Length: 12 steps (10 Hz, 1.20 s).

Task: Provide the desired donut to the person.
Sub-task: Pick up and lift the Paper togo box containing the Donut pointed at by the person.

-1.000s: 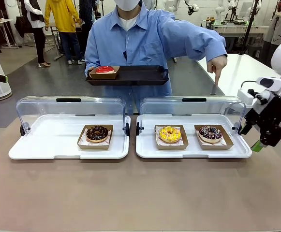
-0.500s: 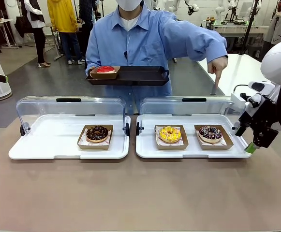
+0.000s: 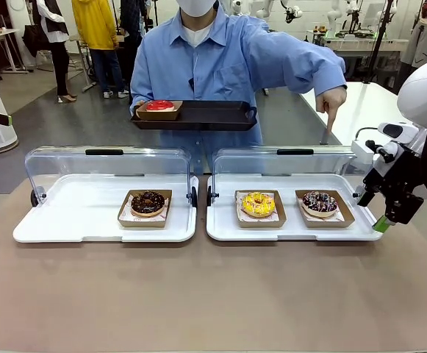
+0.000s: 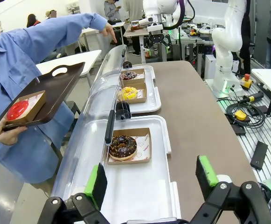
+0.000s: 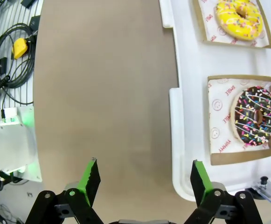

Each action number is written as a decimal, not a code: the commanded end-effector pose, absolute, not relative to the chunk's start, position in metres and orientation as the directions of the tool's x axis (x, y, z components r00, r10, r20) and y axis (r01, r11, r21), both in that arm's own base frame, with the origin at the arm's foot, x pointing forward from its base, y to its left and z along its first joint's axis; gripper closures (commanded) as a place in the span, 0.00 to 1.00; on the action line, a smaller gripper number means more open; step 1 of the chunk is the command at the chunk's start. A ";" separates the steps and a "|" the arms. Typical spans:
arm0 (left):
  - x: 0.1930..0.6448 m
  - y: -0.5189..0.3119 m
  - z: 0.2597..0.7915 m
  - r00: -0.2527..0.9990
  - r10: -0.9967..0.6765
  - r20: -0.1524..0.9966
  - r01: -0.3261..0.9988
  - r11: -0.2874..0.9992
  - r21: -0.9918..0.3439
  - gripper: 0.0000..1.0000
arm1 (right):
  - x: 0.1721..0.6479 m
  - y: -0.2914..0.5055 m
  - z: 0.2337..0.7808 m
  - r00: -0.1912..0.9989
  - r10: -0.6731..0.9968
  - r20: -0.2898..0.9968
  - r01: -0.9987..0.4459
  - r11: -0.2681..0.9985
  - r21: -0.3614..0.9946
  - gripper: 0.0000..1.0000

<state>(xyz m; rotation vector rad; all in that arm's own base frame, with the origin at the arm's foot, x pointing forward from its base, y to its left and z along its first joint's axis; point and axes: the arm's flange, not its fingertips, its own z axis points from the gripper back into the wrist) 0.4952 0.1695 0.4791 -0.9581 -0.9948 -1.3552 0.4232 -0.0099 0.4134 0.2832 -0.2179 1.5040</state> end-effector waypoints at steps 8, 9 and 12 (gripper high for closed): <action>0.495 0.169 0.479 -0.024 -0.302 0.953 0.999 0.023 0.033 0.00 | 0.481 0.021 0.368 0.153 0.972 0.178 -0.987 0.159 -0.015 0.00; 0.495 0.169 0.479 -0.024 -0.302 0.953 0.999 0.023 0.033 0.00 | 0.486 0.021 0.365 0.155 0.970 0.185 -0.986 0.163 -0.028 0.00; 0.495 0.169 0.479 -0.024 -0.302 0.953 0.999 0.023 0.033 0.00 | 0.483 0.018 0.363 0.143 0.970 0.197 -0.989 0.149 -0.018 0.00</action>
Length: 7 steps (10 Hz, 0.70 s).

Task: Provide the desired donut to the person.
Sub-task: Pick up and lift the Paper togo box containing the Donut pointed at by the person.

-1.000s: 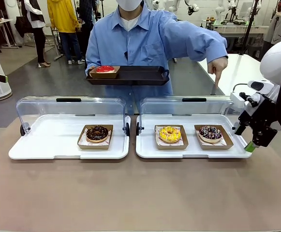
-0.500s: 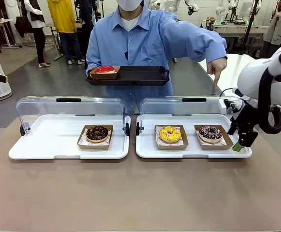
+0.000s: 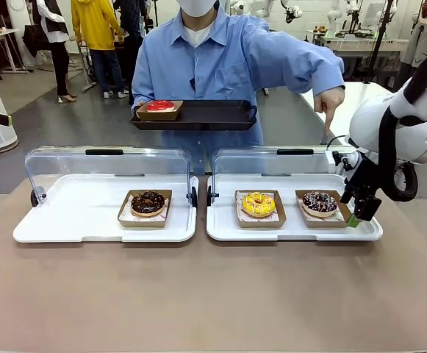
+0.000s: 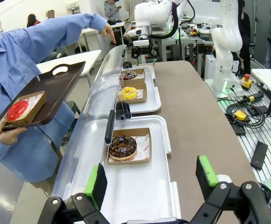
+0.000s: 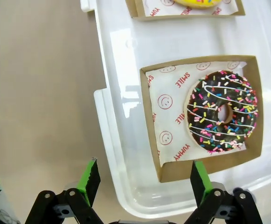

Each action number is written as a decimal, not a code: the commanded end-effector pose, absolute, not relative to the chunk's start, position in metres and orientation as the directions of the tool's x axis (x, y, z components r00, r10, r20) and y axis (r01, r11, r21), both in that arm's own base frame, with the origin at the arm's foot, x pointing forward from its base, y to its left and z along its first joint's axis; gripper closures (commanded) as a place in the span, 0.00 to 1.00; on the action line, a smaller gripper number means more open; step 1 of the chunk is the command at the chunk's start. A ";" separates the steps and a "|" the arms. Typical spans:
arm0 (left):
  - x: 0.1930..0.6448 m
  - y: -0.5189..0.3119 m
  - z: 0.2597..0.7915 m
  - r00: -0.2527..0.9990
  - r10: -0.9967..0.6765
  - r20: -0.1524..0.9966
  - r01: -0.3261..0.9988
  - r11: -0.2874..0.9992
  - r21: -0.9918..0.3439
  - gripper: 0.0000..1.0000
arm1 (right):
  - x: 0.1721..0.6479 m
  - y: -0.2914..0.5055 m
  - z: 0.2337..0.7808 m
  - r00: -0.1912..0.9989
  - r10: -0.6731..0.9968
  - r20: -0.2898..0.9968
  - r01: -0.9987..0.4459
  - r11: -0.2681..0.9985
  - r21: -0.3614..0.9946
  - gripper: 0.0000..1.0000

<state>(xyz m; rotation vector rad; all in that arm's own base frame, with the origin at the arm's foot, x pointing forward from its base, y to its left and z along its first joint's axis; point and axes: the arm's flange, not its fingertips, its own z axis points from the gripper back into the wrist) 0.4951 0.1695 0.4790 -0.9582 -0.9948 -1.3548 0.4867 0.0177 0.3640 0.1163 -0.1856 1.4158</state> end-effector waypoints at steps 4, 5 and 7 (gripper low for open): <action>0.495 0.169 0.479 -0.024 -0.302 0.953 0.999 0.023 0.033 0.00 | 0.483 0.018 0.363 0.143 0.970 0.197 -0.989 0.149 -0.018 0.00; 0.495 0.169 0.479 -0.024 -0.302 0.953 0.999 0.023 0.033 0.00 | 0.486 0.018 0.363 0.144 0.970 0.197 -0.988 0.151 -0.025 0.00; 0.495 0.169 0.479 -0.024 -0.302 0.953 0.999 0.023 0.033 0.00 | 0.490 0.024 0.355 0.110 0.981 0.161 -0.992 0.119 -0.046 0.00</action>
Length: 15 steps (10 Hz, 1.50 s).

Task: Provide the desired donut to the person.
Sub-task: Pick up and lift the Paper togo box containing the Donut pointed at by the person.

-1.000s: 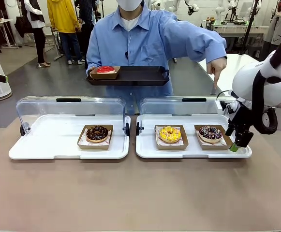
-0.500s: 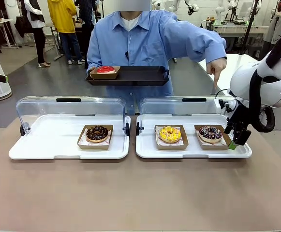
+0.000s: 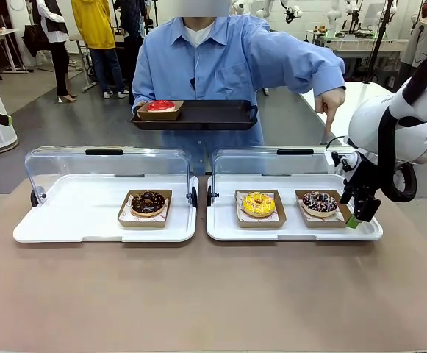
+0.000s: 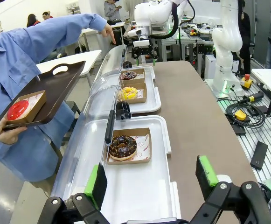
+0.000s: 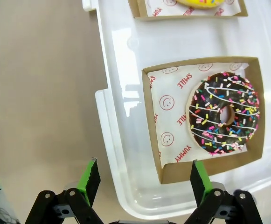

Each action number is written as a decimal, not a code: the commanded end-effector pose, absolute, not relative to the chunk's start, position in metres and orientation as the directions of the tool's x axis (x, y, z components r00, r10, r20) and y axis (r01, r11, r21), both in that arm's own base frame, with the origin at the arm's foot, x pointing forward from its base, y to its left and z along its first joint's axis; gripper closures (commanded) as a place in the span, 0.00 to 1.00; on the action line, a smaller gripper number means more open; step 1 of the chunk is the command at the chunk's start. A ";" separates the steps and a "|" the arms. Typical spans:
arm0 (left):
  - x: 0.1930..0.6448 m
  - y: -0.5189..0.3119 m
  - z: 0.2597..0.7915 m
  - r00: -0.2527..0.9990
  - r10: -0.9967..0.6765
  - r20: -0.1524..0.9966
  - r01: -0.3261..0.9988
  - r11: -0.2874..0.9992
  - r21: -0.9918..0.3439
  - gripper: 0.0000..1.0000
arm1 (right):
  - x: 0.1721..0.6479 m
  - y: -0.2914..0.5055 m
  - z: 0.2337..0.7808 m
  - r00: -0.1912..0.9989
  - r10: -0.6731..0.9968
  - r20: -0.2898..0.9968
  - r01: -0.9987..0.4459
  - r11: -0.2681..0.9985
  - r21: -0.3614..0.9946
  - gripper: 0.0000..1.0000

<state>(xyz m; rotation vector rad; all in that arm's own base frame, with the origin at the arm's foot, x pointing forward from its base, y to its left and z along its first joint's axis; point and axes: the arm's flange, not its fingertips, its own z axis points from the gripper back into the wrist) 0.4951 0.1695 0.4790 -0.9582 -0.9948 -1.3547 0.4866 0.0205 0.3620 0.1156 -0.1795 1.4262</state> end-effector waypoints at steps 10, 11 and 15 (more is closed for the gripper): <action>0.495 0.169 0.479 -0.024 -0.302 0.953 0.999 0.023 0.033 0.00 | 0.511 0.017 0.332 0.118 0.988 0.102 -0.988 0.127 -0.084 0.00; 0.495 0.169 0.479 -0.024 -0.302 0.953 0.999 0.023 0.033 0.00 | 0.512 0.017 0.330 0.109 0.989 0.103 -0.989 0.118 -0.086 0.00; 0.495 0.169 0.479 -0.024 -0.302 0.953 0.999 0.023 0.033 0.00 | 0.512 0.017 0.327 0.080 0.991 0.103 -0.994 0.088 -0.071 0.59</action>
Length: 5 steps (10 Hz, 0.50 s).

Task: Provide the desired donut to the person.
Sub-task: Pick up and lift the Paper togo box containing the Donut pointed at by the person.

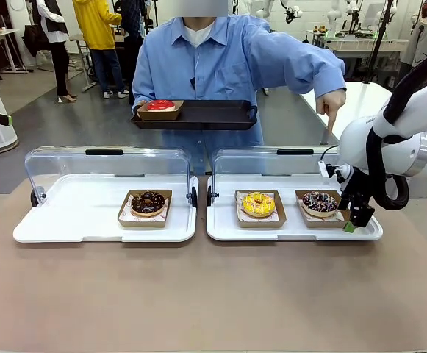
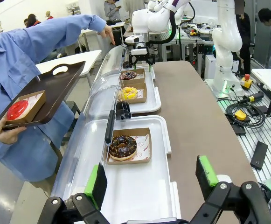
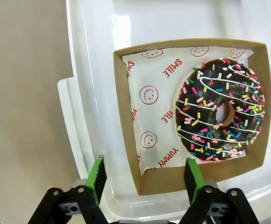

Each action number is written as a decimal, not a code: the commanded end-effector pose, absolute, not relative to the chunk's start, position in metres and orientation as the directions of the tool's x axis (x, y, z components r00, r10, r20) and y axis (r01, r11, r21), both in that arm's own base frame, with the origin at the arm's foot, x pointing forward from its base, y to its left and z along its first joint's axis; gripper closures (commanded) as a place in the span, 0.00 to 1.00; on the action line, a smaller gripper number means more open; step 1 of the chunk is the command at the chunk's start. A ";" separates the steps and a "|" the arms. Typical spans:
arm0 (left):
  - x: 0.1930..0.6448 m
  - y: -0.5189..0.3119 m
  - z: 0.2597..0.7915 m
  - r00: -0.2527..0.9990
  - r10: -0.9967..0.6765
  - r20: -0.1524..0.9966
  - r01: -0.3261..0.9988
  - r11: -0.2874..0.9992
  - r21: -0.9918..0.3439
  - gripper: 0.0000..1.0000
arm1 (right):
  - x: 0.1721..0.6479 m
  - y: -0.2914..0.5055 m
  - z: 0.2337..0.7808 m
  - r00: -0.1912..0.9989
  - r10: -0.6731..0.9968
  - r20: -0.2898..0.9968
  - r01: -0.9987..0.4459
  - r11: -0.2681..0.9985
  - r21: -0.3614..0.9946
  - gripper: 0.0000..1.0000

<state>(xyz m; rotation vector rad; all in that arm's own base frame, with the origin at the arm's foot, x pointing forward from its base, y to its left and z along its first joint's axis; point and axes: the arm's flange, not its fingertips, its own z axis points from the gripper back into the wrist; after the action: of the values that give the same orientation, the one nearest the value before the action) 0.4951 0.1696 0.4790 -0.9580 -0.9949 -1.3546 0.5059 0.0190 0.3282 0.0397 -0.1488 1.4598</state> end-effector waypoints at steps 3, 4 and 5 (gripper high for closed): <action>0.495 0.169 0.479 -0.024 -0.302 0.953 0.999 0.023 0.033 0.00 | 0.511 0.019 0.327 0.081 0.992 0.102 -0.994 0.088 -0.068 1.00; 0.495 0.169 0.479 -0.024 -0.302 0.953 0.999 0.023 0.033 0.00 | 0.511 0.020 0.327 0.077 0.991 0.105 -0.994 0.085 -0.068 0.86; 0.495 0.169 0.479 -0.024 -0.302 0.953 0.999 0.023 0.033 0.00 | 0.511 0.020 0.326 0.077 0.991 0.108 -0.994 0.085 -0.066 0.96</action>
<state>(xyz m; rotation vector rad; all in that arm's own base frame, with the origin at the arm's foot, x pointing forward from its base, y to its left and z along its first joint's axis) 0.4951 0.1696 0.4790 -0.9580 -0.9949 -1.3546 0.5058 0.0218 0.3271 0.0414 -0.1470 1.4669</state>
